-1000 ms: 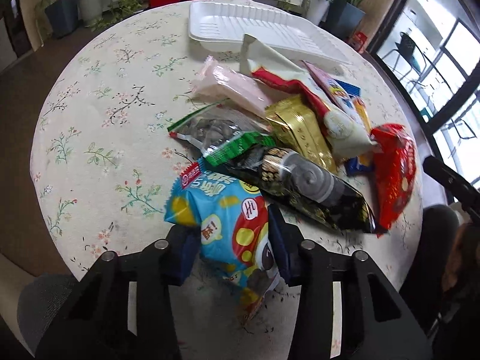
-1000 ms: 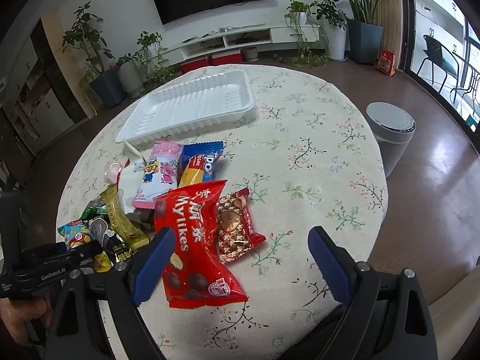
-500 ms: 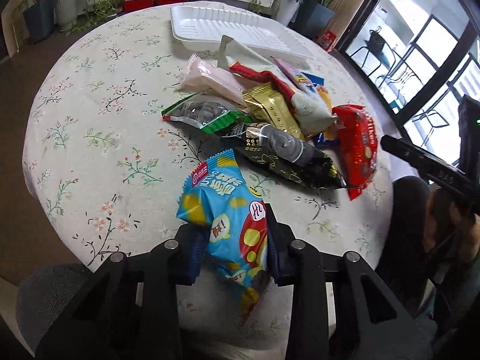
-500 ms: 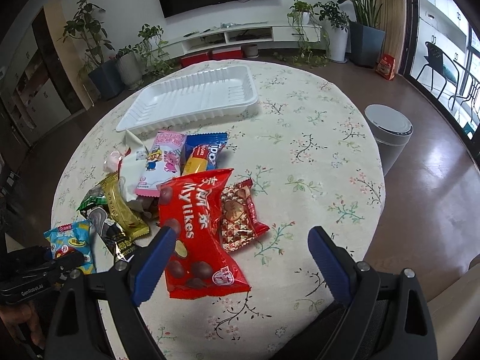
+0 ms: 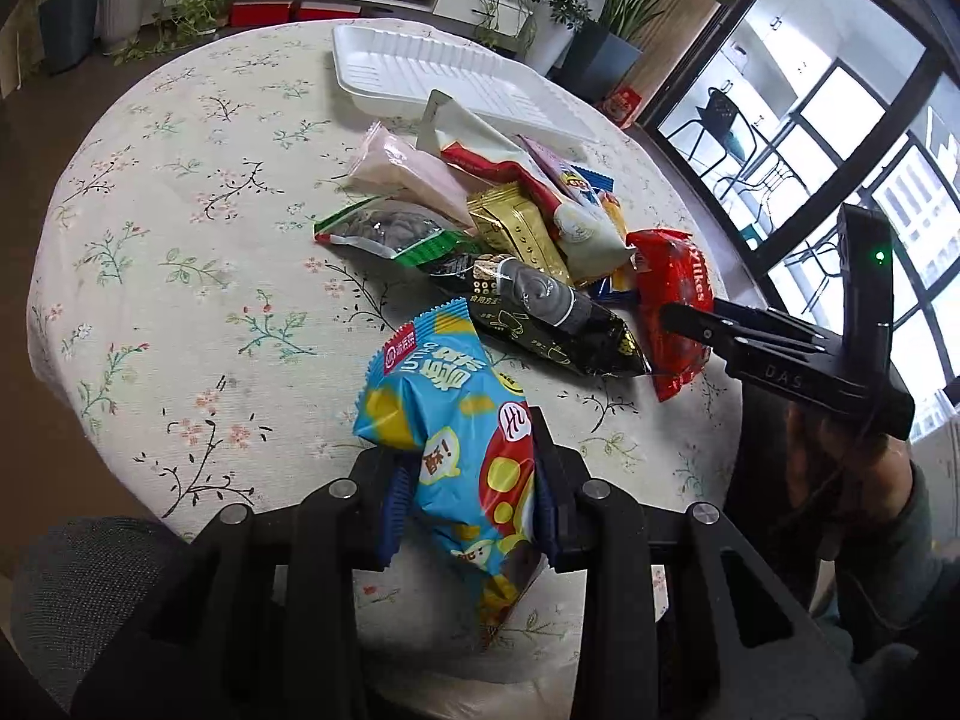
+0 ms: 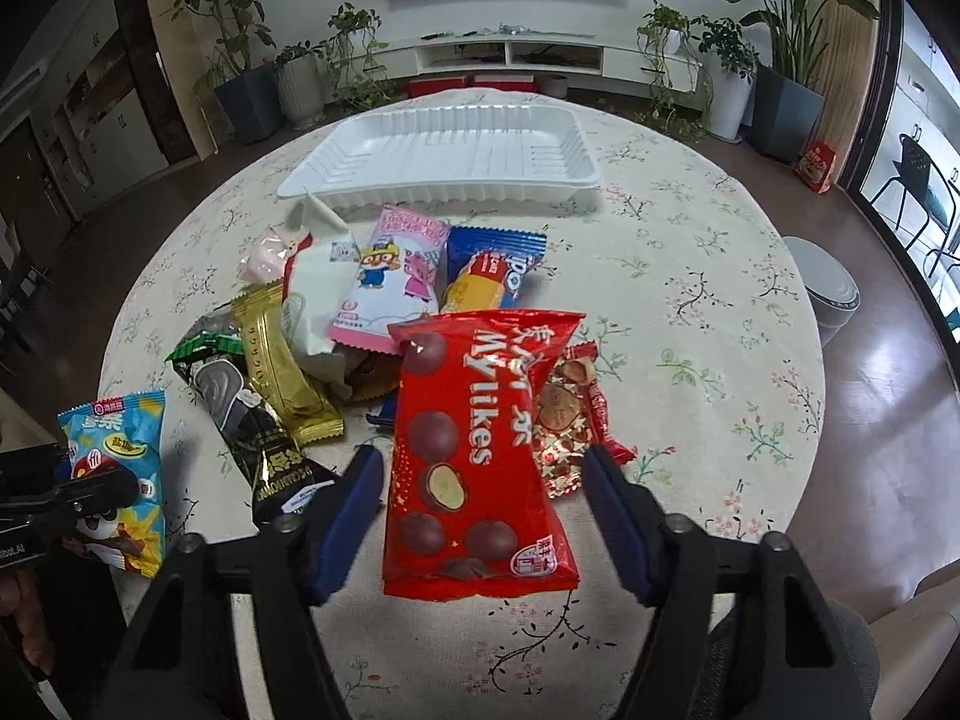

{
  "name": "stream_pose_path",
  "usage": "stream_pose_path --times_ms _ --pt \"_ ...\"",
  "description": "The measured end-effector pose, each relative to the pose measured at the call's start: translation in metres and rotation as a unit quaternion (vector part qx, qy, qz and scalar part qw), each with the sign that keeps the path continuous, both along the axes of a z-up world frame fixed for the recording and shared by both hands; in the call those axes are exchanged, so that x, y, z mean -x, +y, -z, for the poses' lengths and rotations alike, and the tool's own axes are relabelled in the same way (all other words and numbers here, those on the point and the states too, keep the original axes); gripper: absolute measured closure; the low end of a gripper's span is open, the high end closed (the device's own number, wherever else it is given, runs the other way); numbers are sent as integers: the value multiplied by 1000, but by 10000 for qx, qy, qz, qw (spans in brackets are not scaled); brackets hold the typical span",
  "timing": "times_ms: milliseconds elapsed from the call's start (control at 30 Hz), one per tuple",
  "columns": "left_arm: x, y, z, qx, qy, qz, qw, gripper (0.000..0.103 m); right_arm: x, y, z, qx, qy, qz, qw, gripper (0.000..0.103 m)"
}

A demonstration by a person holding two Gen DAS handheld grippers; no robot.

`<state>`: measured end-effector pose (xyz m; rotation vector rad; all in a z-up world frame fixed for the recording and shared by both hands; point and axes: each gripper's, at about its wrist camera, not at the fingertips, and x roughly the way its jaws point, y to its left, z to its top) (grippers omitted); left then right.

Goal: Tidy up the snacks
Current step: 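Grasp the red Mylikes bag with the right gripper, then lower the blue bag into the tray with the left gripper while the right drops the red bag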

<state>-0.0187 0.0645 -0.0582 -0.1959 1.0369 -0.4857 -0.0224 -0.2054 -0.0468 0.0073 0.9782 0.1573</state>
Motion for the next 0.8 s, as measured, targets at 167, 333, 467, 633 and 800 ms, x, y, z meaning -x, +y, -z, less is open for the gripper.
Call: stream_pose_path --times_ms 167,333,467,633,800 --pt "0 0 0 38 -11 5 10000 72 4 0 1 -23 -28 -99 9999 61" --pt "2 1 -3 154 -14 16 9999 72 8 -2 -3 -222 -62 -180 9996 74" --pt "3 5 -8 297 -37 10 9996 72 14 -8 -11 -479 -133 -172 9986 77" --pt "3 9 -14 458 -71 21 9989 72 18 -15 -23 -900 -178 -181 9956 77" --pt "3 11 -17 562 -56 50 9984 72 24 -18 -28 -1166 -106 -258 9928 77"
